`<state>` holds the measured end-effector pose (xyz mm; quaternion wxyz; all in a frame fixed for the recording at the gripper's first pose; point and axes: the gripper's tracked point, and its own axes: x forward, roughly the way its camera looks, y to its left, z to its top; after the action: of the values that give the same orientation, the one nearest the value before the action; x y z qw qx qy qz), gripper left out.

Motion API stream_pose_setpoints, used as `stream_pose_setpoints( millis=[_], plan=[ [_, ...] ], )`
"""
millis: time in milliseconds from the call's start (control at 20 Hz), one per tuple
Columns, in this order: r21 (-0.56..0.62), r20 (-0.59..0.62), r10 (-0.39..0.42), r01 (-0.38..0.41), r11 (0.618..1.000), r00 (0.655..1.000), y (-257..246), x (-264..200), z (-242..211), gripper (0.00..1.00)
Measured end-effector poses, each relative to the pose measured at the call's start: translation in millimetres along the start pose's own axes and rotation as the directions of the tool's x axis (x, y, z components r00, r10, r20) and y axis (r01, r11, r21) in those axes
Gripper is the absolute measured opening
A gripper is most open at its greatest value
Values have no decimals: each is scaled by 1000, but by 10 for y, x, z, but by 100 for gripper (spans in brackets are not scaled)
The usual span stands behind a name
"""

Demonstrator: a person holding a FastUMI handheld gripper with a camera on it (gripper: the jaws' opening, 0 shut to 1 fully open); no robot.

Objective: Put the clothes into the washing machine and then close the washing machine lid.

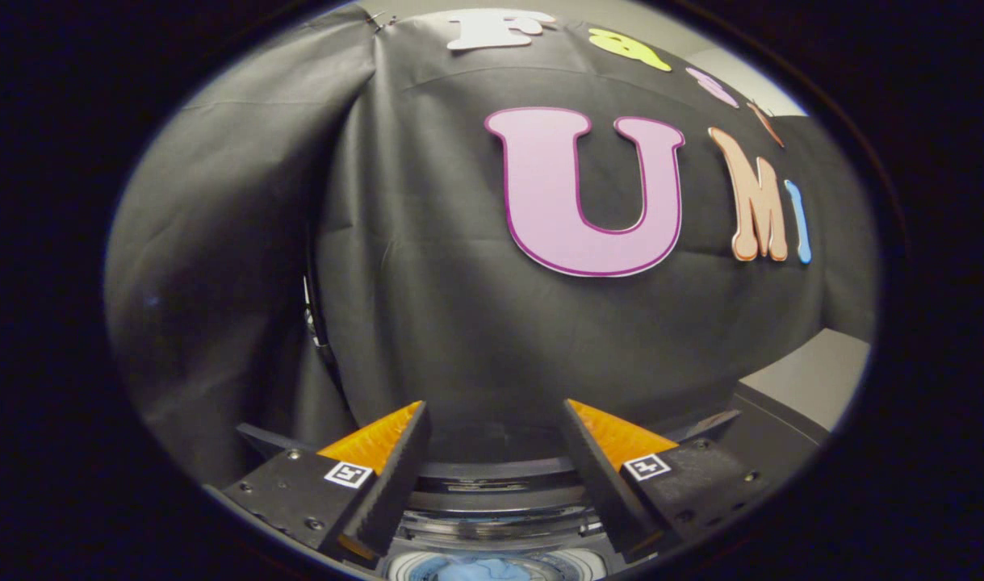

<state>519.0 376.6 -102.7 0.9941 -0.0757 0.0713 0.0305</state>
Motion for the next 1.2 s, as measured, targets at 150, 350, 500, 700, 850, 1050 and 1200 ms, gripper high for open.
stream_pose_setpoints(
  millis=[150,350,500,700,850,1050,1200],
  plan=[
    [-2,-1,-7,7,1000,1000,-20,-16,9,97],
    [-3,14,-15,15,1000,1000,-20,-7,8,97],
    [-2,11,-14,14,1000,1000,-47,-51,10,97],
    [1,20,-21,21,1000,1000,-52,-60,23,97],
    [0,23,-15,15,1000,1000,-47,-61,30,97],
    [1,29,-17,17,1000,999,-56,-67,34,97],
    [1,29,-15,15,1000,999,-52,-69,35,97]
  ],
)
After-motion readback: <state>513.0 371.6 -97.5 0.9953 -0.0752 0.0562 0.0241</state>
